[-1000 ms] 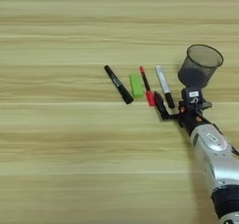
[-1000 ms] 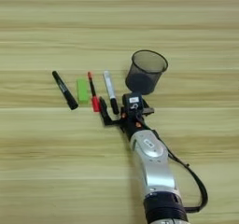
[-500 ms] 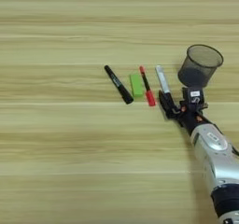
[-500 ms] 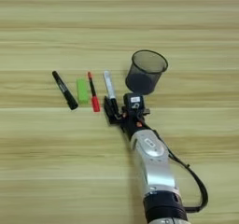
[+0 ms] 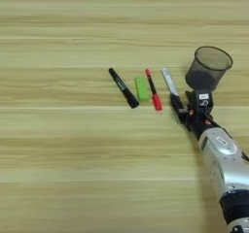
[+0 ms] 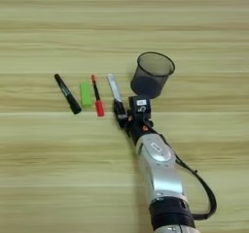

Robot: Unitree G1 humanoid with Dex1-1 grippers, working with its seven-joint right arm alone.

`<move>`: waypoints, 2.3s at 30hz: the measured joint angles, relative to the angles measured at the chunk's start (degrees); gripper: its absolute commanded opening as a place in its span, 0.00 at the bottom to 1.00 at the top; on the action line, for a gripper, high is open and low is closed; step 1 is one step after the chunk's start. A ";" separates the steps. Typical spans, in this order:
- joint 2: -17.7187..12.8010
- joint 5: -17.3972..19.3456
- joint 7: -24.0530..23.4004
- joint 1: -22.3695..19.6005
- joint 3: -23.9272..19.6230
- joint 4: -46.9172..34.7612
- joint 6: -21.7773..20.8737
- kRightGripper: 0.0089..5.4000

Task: Move the objects on the table

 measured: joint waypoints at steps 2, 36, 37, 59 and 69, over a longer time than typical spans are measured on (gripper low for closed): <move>0.00 0.00 0.00 -0.05 0.00 0.07 -0.01 0.27; 0.71 1.20 2.20 1.30 0.88 -2.35 -0.03 0.12; 0.72 1.20 2.26 1.30 0.93 -2.51 -0.02 0.12; -0.78 0.96 2.46 2.14 0.96 -11.14 1.33 0.12; -5.74 0.39 3.60 3.83 -0.62 -25.12 7.44 0.12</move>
